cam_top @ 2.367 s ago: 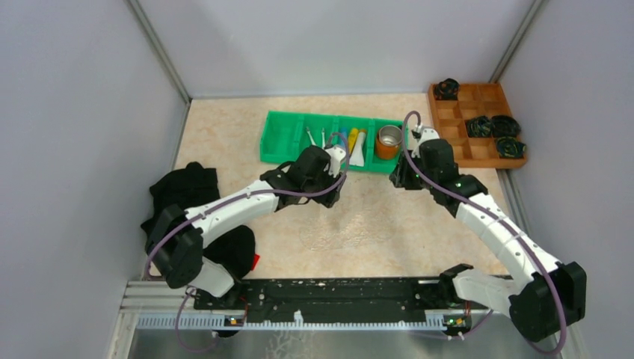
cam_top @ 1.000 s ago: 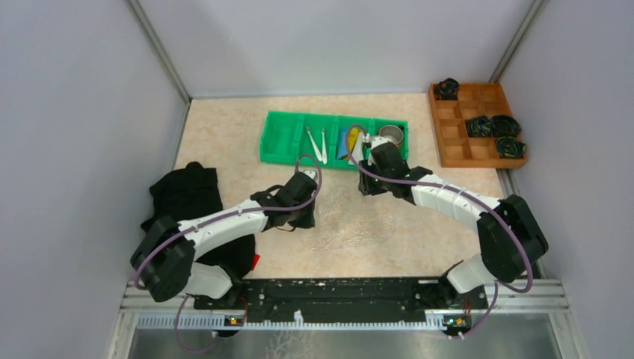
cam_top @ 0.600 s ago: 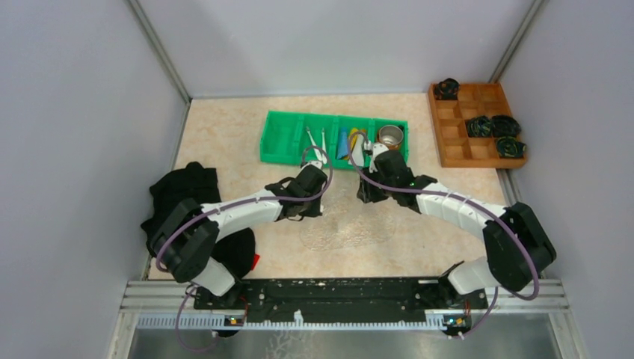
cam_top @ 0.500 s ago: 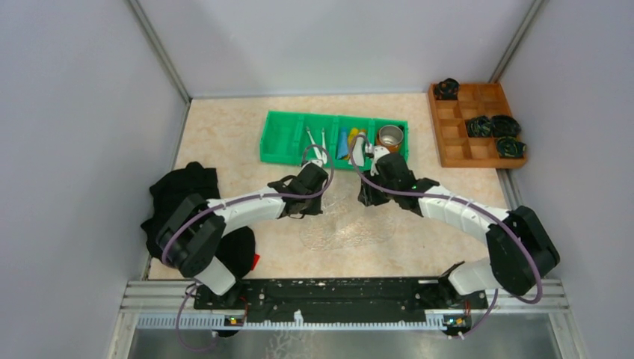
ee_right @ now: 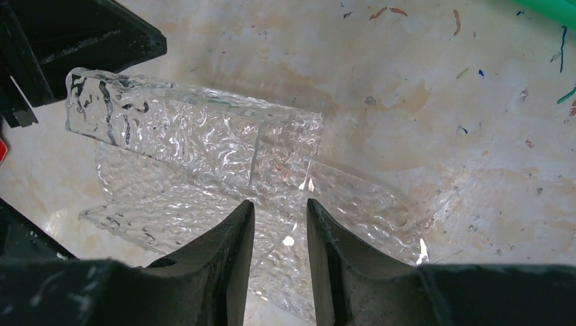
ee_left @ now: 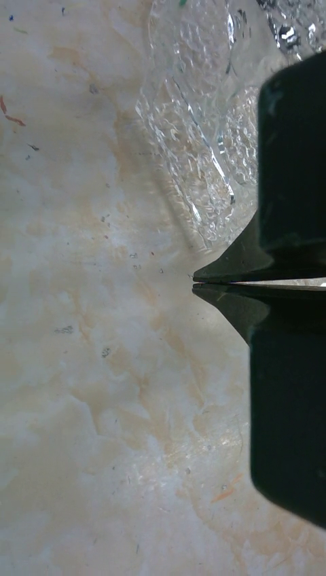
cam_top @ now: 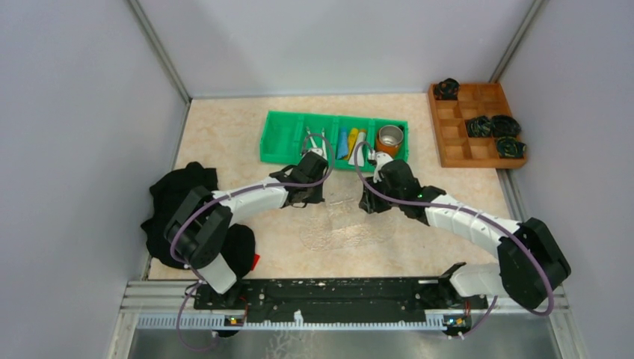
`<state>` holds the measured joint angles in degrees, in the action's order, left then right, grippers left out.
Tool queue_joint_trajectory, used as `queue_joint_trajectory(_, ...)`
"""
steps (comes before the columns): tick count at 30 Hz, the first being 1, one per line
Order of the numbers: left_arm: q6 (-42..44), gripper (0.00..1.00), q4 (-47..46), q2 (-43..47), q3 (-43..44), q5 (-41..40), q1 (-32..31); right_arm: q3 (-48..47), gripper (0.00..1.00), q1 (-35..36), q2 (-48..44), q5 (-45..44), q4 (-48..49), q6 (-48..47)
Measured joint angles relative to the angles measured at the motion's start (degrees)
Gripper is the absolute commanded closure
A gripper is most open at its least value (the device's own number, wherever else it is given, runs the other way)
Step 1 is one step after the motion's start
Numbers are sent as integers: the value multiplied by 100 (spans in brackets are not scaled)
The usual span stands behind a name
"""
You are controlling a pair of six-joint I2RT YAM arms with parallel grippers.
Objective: Prepare toiletry sets of a toothbrush and toothpaste on the tray
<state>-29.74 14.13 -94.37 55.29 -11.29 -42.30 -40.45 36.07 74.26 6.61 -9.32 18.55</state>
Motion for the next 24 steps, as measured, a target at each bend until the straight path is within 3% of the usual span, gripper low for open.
queue_joint_trajectory(24,-9,94,50,190,114,343,26,-79,65,63,-286,92,-166,9)
